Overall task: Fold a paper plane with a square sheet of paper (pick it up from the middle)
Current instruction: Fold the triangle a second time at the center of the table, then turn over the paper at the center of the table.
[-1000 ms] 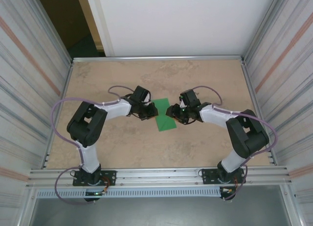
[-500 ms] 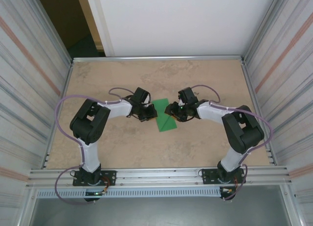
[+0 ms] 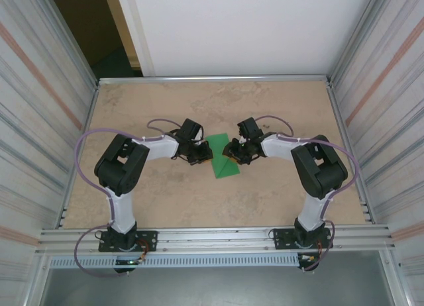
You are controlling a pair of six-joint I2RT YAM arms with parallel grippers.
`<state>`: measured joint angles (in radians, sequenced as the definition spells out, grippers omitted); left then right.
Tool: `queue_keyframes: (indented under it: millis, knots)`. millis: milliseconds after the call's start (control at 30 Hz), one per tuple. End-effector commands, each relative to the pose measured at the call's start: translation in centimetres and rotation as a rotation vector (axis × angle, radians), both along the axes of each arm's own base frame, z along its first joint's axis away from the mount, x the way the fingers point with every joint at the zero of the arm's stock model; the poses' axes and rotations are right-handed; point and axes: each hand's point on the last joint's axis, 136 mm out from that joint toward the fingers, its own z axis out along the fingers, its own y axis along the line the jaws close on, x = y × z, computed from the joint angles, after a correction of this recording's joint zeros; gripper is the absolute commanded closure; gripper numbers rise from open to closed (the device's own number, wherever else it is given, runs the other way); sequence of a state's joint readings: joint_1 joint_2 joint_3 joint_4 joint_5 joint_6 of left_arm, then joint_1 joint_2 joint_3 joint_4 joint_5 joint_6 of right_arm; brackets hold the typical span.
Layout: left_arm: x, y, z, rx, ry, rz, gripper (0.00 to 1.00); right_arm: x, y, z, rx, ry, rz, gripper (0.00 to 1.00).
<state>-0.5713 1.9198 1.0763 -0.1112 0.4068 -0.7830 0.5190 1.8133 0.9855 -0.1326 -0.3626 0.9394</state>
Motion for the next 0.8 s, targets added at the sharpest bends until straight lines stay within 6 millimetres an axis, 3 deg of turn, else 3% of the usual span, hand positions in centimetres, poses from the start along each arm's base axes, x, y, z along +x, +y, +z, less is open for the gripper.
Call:
queue_keyframes:
  millis: [0, 167, 500, 633, 767]
  knots:
    - [-2.4, 2.0, -3.8, 0.102, 0.104, 0.008, 0.90, -0.1, 1.0, 0.0, 0.017, 0.008, 0.015, 0.67]
    - [-2.3, 1.9, -3.6, 0.099, 0.101, 0.010, 0.90, -0.2, 1.6, 0.2, 0.054, -0.010, 0.031, 0.72]
    - [-1.2, 1.6, -1.3, 0.021, 0.057, 0.005, 0.88, -0.6, 1.9, -0.3, 0.083, -0.025, 0.039, 0.89]
    - [-0.1, 1.6, 1.9, -0.038, -0.001, 0.013, 0.83, -0.1, 1.9, 0.5, 0.096, -0.072, 0.038, 0.97]
    - [1.0, 4.0, 6.1, -0.092, -0.089, 0.088, 0.72, 0.8, 1.5, 3.0, 0.144, -0.168, 0.039, 0.98]
